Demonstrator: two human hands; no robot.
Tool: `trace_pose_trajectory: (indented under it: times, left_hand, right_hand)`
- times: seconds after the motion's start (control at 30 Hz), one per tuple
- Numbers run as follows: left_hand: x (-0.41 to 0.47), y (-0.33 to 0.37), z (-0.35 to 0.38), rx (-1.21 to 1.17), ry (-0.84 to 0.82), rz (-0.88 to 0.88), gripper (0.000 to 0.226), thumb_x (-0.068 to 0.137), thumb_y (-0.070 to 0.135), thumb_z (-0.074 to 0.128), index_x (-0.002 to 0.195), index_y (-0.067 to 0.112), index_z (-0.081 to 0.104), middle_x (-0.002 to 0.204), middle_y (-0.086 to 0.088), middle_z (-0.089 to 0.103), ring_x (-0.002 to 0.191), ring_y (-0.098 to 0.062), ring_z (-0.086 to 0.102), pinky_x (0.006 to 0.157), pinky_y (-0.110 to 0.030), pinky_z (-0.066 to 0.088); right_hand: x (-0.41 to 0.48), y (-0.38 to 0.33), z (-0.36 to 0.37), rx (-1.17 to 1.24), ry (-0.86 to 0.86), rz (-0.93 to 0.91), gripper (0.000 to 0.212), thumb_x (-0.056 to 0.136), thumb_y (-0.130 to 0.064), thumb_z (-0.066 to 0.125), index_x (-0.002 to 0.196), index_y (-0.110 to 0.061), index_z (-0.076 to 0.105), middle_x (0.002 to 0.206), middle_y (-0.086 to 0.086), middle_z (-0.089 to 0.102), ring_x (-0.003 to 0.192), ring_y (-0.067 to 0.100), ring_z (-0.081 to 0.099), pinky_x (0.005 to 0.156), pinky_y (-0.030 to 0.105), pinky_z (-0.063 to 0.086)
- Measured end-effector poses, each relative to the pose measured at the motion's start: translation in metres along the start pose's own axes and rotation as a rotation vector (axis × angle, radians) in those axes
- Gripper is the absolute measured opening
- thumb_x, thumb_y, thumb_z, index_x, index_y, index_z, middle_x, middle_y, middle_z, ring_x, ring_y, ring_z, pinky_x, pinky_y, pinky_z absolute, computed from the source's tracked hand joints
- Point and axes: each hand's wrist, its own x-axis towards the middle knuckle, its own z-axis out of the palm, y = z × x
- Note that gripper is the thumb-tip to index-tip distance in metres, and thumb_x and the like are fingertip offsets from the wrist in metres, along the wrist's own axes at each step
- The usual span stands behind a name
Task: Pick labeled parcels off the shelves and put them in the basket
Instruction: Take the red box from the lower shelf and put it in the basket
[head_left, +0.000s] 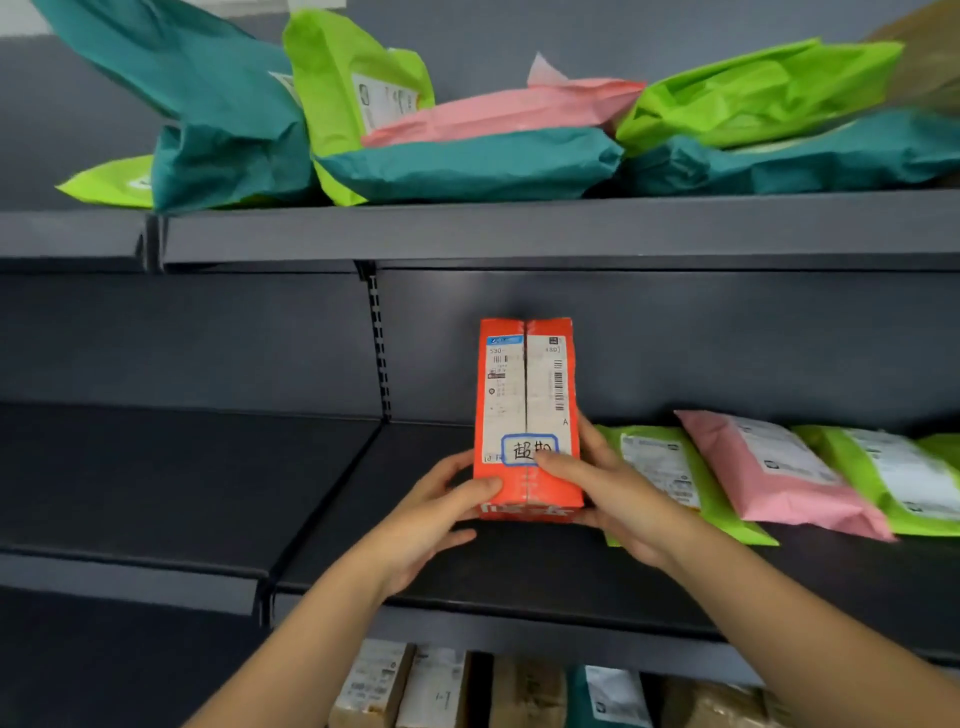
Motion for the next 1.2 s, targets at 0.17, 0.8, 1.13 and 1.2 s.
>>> trace_pose_trajectory:
  times: [0.17,0.8,1.13,1.2]
  left_hand:
    - [0.002,0.01,0.029,-0.004,-0.018,0.03,0.069,0.061,0.045,0.075,0.126,0.036,0.053,0.111,0.009,0.069,0.109,-0.01,0.061,0.099,-0.042,0.046]
    - [-0.084,0.058,0.406,-0.064,-0.251,0.139,0.025,0.086,0.018,0.063,0.11,0.023,0.066,0.1,0.0,0.073,0.088,-0.009,0.066,0.074,-0.038,0.056]
    - [-0.15,0.049,0.67,0.125,-0.673,0.074,0.019,0.084,0.032,0.066,0.102,0.026,0.069,0.091,-0.003,0.072,0.079,-0.018,0.067,0.069,-0.034,0.055]
    - [-0.16,0.045,0.718,0.161,-0.76,0.064,0.021,0.086,0.033,0.063,0.105,0.026,0.066,0.094,-0.005,0.072,0.087,-0.021,0.069,0.078,-0.04,0.056]
  right_hand:
    - [-0.034,0.008,-0.031,0.018,0.081,0.022,0.103,0.056,-0.04,0.084,0.14,-0.047,0.025,0.118,-0.012,0.065,0.107,0.015,0.064,0.098,0.051,0.047]
    - [-0.396,0.004,-0.303,-0.072,0.727,0.017,0.141,0.054,-0.014,0.091,0.146,-0.04,-0.014,0.151,0.003,0.03,0.127,0.022,0.047,0.092,0.034,0.044]
    - [-0.676,0.008,-0.431,-0.921,0.992,0.224,0.138,0.055,-0.018,0.089,0.144,-0.045,-0.012,0.154,-0.019,-0.004,0.14,0.015,0.019,0.097,0.025,0.041]
    - [-0.713,0.016,-0.444,-0.998,1.006,0.246,0.138,0.052,-0.021,0.088,0.144,-0.046,-0.012,0.151,-0.026,-0.009,0.14,0.014,0.019,0.097,0.026,0.044]
